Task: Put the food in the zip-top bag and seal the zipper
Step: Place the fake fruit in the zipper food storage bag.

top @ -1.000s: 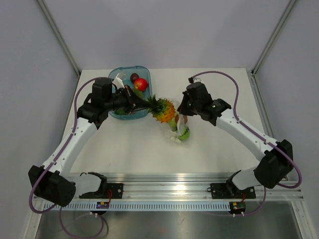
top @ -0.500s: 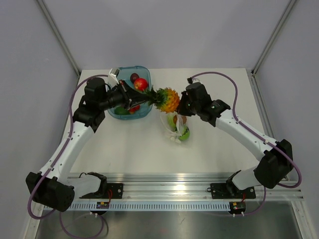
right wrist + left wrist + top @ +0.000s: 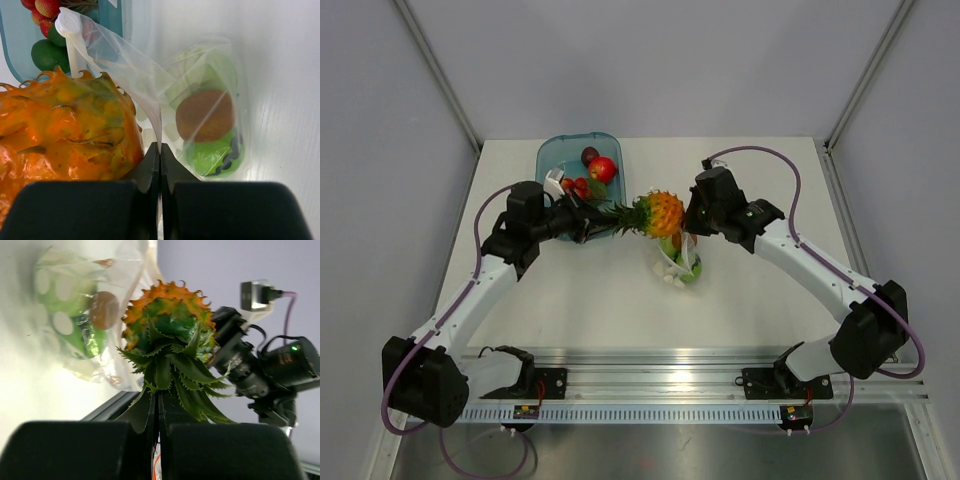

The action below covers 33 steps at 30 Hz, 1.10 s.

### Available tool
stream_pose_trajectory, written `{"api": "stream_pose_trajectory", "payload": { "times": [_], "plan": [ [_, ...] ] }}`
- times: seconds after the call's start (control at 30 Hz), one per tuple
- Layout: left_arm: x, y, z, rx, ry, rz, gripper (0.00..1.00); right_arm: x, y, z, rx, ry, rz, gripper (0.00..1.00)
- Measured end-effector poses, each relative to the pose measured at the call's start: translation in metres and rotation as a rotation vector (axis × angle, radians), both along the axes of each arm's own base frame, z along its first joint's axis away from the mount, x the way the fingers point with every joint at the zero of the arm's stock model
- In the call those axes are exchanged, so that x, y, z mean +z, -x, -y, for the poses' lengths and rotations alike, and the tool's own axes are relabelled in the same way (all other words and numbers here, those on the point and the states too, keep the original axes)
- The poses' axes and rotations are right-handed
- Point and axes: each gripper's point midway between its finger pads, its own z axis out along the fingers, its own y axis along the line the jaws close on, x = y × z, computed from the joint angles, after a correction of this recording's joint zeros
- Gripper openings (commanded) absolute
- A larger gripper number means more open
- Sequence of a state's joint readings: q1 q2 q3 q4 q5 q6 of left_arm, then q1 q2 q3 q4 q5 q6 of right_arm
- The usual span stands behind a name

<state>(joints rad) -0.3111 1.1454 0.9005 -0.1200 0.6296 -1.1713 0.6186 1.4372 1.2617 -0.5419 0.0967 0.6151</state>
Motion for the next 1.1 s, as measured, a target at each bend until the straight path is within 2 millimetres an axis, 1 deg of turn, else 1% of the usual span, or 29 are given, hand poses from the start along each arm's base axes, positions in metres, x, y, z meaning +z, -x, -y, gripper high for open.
{"api": "stream_pose_trajectory", "payload": {
  "times": [0.13, 0.2, 0.23, 0.3, 0.47, 0.57, 0.67, 0.87, 1.0, 1.1],
  "plan": [
    [-0.021, 0.002, -0.007, 0.021, -0.079, -0.046, 0.0, 0.003, 0.002, 0.0, 0.004, -0.005, 0.003, 0.0],
    [-0.026, 0.004, -0.011, 0.029, -0.129, -0.057, 0.0, 0.007, 0.004, -0.001, 0.012, -0.015, 0.008, 0.0],
    [-0.025, 0.004, -0.013, 0.031, -0.151, -0.053, 0.0, 0.008, 0.004, -0.002, 0.016, -0.02, 0.01, 0.0],
    [-0.018, 0.004, -0.017, 0.036, -0.191, -0.034, 0.0, 0.01, 0.006, -0.005, 0.029, -0.033, 0.009, 0.0],
    [0.01, 0.001, -0.022, 0.024, -0.276, 0.058, 0.0, 0.017, 0.006, -0.013, 0.052, -0.064, 0.023, 0.0],
    [0.016, 0.002, -0.021, -0.012, -0.326, 0.082, 0.0, 0.02, 0.006, -0.016, 0.059, -0.074, 0.03, 0.0],
    [0.017, 0.0, -0.017, -0.049, -0.36, 0.1, 0.0, 0.024, 0.005, -0.017, 0.063, -0.081, 0.035, 0.0],
    [-0.002, 0.004, -0.006, -0.11, -0.391, 0.06, 0.0, 0.031, 0.006, -0.026, 0.099, -0.113, 0.038, 0.0],
    [-0.018, 0.005, 0.012, -0.186, -0.436, 0.03, 0.0, 0.037, 0.004, -0.032, 0.118, -0.118, 0.043, 0.0],
    [-0.021, 0.004, 0.028, -0.237, -0.46, 0.029, 0.0, 0.036, 0.006, -0.033, 0.13, -0.109, 0.036, 0.0]
  ]
}}
